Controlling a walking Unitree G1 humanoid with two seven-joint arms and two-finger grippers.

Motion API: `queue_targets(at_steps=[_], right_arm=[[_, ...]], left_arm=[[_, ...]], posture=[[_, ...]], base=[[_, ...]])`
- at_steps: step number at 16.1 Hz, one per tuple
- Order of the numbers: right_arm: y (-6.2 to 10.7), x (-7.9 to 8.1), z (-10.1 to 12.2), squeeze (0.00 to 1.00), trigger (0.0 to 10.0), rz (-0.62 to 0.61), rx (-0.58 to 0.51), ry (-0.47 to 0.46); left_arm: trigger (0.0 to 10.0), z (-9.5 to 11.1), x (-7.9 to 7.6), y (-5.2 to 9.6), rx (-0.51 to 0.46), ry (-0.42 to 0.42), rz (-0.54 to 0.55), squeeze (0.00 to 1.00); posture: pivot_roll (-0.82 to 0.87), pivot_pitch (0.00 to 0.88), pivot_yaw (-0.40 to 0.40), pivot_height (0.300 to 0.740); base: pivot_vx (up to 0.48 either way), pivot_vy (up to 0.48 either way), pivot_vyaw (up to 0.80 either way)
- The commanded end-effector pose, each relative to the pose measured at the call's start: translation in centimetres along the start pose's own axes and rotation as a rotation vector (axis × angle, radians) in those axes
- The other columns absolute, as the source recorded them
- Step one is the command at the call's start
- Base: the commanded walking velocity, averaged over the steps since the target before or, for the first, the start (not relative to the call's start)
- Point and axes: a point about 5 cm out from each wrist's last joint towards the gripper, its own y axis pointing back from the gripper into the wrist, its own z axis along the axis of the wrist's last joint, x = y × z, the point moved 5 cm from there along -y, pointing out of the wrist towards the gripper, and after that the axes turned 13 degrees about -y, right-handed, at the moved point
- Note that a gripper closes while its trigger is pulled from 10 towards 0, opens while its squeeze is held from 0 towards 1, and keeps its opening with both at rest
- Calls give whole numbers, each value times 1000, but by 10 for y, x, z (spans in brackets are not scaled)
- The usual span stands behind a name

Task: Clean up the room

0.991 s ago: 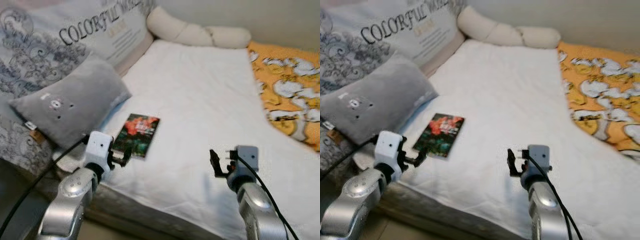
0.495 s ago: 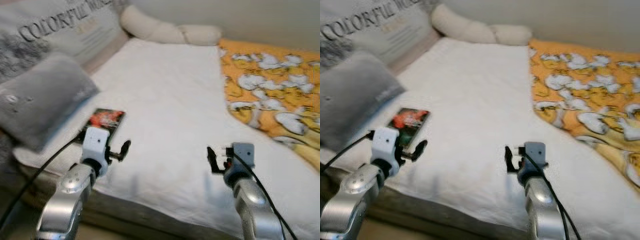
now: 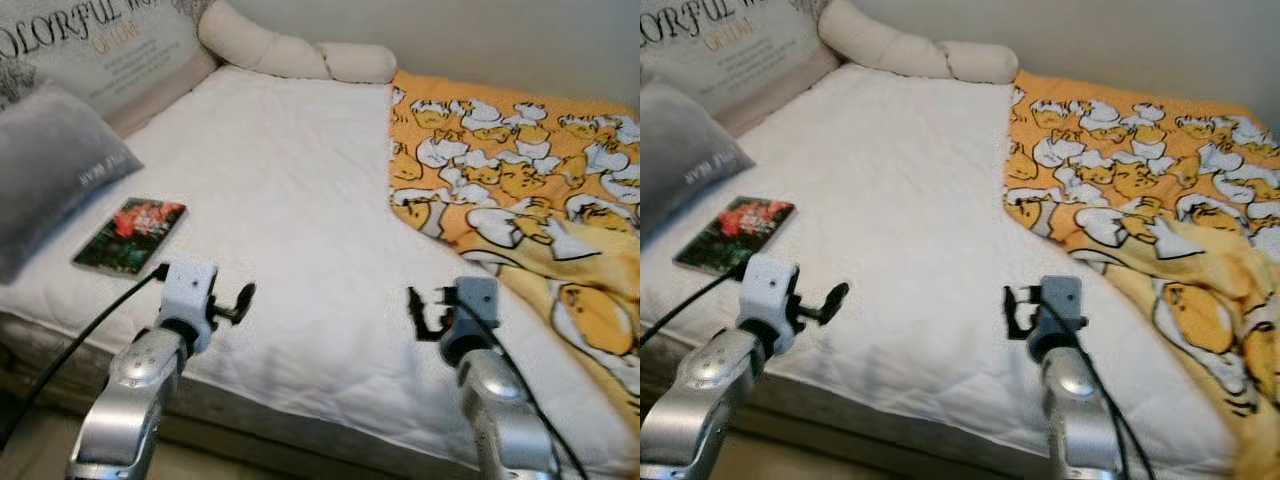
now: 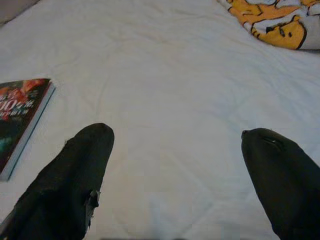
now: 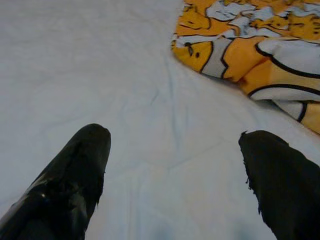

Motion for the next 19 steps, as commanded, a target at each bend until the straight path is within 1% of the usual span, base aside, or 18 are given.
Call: queue_targets(at_steps=[1, 4, 5, 6, 14, 16, 17, 18, 19], right_arm=[[-2, -5, 5, 0, 10000, -21, -18, 6], [-3, -5, 4, 0, 10000, -28, -15, 2], [-4, -4, 2, 0, 10000, -27, -9, -9], [-5, -3, 3, 0, 10000, -23, -6, -5], [-9, -11, 8, 0, 10000, -35, -7, 11], [-9, -10, 7, 0, 10000, -32, -6, 9], [-9, -10, 7, 0, 10000, -33, -6, 6], [-8, -11, 8, 792, 10000, -37, -11, -1], [-7, -13, 9, 1000, 10000, -47, -15, -9]], left_arm=[[10000, 5, 1, -2, -14, -3, 5, 0], [10000, 5, 2, -3, -12, -18, 3, 0], [10000, 5, 2, -4, -9, -41, -7, 0], [10000, 5, 2, -4, -7, -45, -9, 0], [10000, 8, 1, -8, -16, -40, -15, 0], [10000, 8, 1, -8, -17, -40, -18, 0], [10000, 8, 1, -8, -17, -37, -18, 0], [10000, 8, 1, -6, -17, -35, -20, 0], [10000, 8, 1, -5, -19, -35, -25, 0]], posture=[[25, 0, -18, 740], [26, 0, -11, 740], [23, 0, -7, 740], [19, 0, -4, 740], [8, 0, 0, 740], [6, 0, 3, 740], [5, 0, 5, 740], [9, 0, 5, 740], [6, 0, 6, 740]], base=[[0, -349, 0], [0, -349, 0], [0, -334, 0], [0, -334, 0], [0, -327, 0], [0, -326, 0], [0, 0, 0], [0, 0, 0], [0, 0, 0]])
